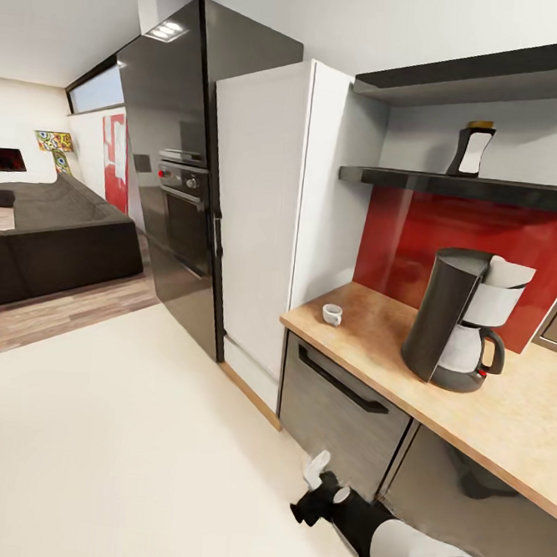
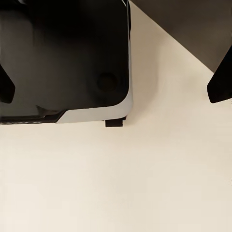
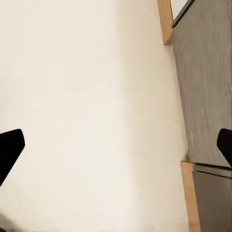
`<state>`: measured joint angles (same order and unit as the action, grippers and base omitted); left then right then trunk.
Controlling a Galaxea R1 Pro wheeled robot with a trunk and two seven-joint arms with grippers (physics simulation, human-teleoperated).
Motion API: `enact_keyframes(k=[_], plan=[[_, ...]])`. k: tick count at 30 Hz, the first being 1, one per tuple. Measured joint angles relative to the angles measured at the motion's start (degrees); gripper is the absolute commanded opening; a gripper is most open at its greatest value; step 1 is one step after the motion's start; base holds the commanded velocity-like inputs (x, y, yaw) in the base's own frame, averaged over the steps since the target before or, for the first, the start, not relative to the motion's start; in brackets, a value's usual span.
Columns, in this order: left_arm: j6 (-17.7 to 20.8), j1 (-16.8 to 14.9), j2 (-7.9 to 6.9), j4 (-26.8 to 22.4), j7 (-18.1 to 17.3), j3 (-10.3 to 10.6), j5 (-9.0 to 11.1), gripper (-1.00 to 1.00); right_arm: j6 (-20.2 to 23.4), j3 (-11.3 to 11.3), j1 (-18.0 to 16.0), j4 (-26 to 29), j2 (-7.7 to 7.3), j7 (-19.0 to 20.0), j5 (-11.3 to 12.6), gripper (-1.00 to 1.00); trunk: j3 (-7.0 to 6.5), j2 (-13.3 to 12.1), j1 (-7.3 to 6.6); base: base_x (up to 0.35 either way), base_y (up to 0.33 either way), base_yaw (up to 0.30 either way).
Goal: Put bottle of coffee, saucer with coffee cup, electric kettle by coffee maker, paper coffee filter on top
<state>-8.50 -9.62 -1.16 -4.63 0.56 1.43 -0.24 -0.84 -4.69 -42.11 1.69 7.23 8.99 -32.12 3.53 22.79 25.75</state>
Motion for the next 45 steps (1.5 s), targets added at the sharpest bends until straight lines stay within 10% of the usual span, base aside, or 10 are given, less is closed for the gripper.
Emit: enact_keyframes(k=[4,9,11,45], plan=[[-0.1,0.0,0.16,0.0,0.0,0.1,0.0,1.0,-0.8,0.5,5.9,0.1,-0.25,-5.8,4.6,1.0,-0.01,0.0,0.0,0.0,0.0,0.0],[-0.1,0.0,0.35,0.0,0.1,-0.1,-0.1,1.0,-3.0,1.3,14.6,0.0,-2.17,-8.6,19.4,1.0,0.01,0.0,0.0,0.0,0.0,0.0],[-0.1,0.0,0.37,0.0,0.1,-0.2,-0.1,1.0,-3.1,1.4,16.7,0.0,-3.65,-8.6,21.1,1.0,-0.01,0.0,0.0,0.0,0.0,0.0],[-0.1,0.0,-0.52,0.2,0.0,-0.3,0.2,1.0,-5.0,1.5,18.5,0.0,-6.44,-8.5,22.4,1.0,-0.14,0.0,0.0,0.0,0.0,-0.139]])
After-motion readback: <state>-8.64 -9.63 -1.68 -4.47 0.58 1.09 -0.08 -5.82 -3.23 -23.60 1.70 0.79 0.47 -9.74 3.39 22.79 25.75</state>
